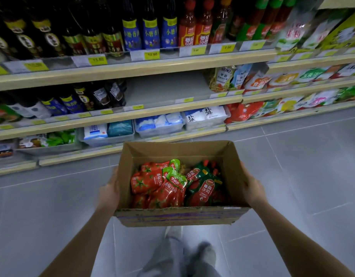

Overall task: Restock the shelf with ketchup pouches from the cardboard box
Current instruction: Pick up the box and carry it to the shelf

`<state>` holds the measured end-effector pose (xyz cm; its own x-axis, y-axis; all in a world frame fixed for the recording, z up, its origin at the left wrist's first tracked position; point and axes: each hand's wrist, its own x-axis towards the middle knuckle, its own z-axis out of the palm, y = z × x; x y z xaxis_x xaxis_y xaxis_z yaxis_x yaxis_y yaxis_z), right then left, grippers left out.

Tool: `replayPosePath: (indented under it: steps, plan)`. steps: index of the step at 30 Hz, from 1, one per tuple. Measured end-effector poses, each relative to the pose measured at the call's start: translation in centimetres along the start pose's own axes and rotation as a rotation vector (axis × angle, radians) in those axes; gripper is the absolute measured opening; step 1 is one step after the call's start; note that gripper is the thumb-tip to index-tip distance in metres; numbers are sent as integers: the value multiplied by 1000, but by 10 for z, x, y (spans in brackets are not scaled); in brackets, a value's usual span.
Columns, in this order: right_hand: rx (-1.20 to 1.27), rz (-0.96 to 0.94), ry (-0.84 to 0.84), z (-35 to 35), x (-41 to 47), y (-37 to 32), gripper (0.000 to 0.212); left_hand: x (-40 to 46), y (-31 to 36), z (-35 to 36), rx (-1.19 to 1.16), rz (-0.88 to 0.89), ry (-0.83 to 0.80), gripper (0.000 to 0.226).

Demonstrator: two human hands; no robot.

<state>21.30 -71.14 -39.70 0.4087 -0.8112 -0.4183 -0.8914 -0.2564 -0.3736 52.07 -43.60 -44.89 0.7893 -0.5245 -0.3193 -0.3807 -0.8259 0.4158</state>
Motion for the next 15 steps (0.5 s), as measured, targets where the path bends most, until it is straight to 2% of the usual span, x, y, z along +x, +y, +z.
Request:
replayPosePath:
  steps: [4,7,15]
  plan:
    - [-30,-42,-17,22,70,30,70,27,8,59,-19,-49,-17,51]
    - [-23,-57,-44,54,121,55,69,52,6,112,-86,-177,-39,41]
    - [-22,-187,-2,155,246,114,73,112,7,238,-118,-115,95,52]
